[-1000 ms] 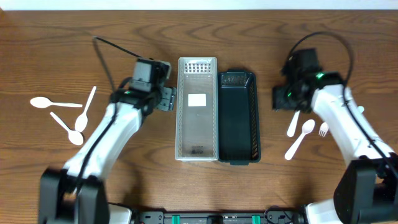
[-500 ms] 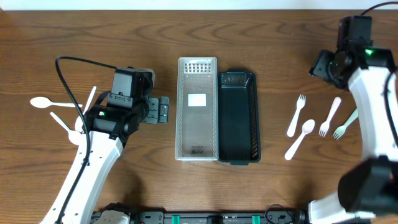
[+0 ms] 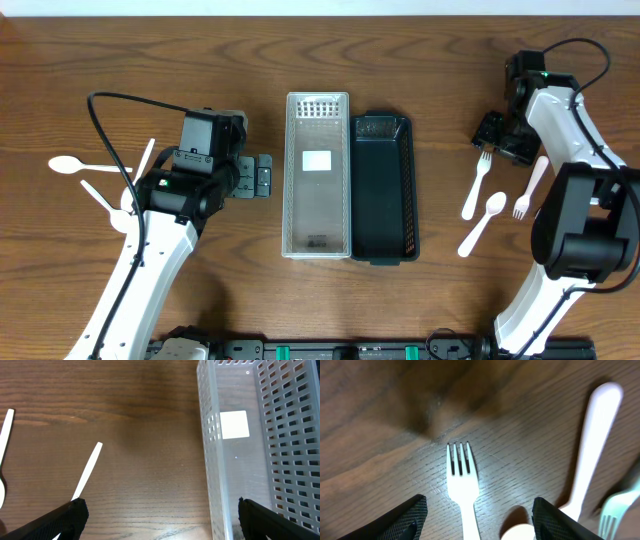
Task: Pack container
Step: 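Move right gripper over a white fork and grasp it, then carry the fork into the black basket and release it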
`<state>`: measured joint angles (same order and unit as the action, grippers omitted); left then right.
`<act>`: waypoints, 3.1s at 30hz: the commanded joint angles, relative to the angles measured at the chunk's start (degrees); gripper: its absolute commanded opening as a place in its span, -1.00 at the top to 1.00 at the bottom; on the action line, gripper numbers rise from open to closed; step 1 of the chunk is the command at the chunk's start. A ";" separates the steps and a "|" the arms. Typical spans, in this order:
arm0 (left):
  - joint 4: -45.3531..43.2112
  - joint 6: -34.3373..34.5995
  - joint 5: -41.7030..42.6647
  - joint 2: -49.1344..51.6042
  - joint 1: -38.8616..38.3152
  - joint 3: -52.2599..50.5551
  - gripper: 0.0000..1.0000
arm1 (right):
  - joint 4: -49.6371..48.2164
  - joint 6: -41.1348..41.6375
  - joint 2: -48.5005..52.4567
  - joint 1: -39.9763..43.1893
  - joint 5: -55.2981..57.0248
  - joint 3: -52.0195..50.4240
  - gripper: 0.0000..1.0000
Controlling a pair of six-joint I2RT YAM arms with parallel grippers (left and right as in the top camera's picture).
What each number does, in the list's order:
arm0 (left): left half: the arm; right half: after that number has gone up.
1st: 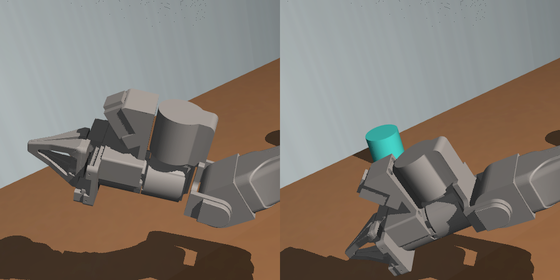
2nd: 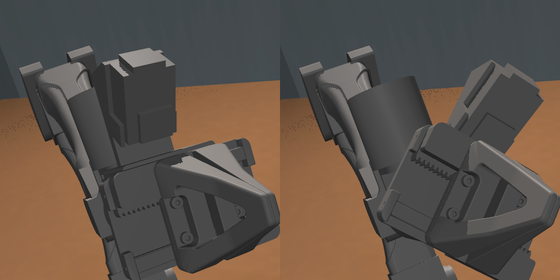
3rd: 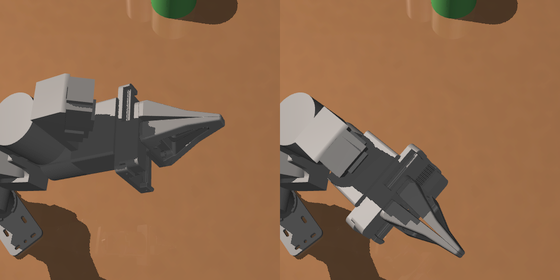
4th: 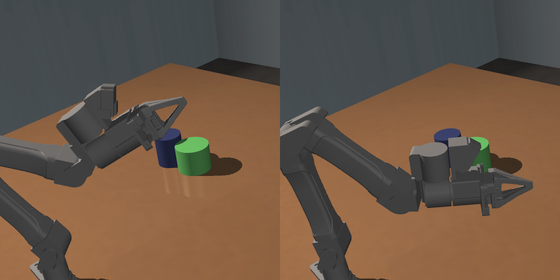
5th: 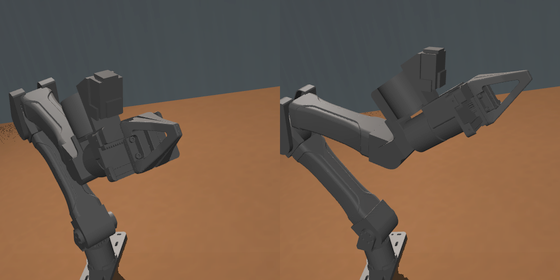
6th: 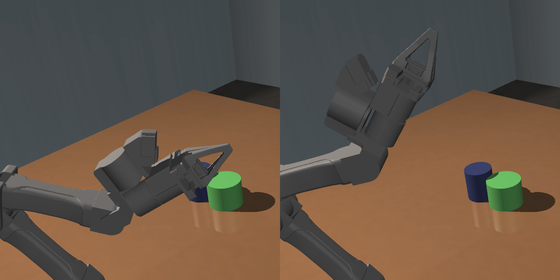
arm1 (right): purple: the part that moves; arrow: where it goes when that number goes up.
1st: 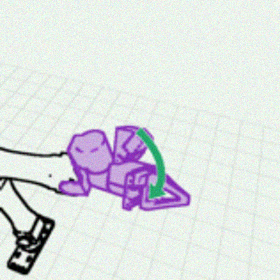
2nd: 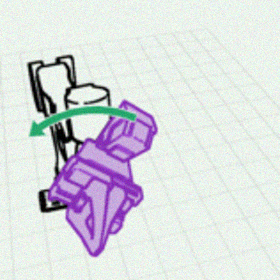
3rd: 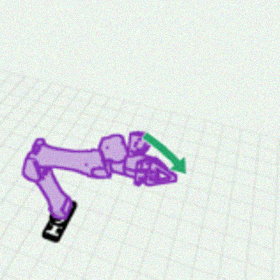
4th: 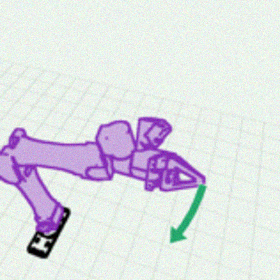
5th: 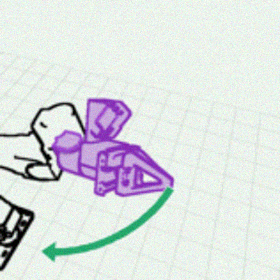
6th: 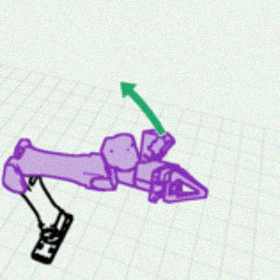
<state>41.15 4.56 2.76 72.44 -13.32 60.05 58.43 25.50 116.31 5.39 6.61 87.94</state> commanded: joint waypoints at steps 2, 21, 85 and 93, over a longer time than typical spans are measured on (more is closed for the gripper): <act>-0.15 0.68 -0.48 -0.22 0.13 0.94 -0.97 | 0.26 1.25 1.38 -0.31 -0.90 -0.74 -0.42; -0.26 0.68 -0.48 -0.22 0.13 0.94 -0.97 | -8.96 0.37 1.38 -0.55 -2.86 -10.27 -0.60; -0.26 0.44 -0.48 -0.22 0.13 0.94 -0.98 | -4.28 3.78 -9.27 -32.85 -2.14 -4.13 0.92; -0.26 0.44 -0.48 -0.22 0.13 0.94 -0.98 | -5.64 3.52 -3.76 -34.80 -3.41 -4.11 0.47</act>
<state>40.80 4.69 2.76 72.44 -13.32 60.05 53.15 28.21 112.22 -29.02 3.22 83.81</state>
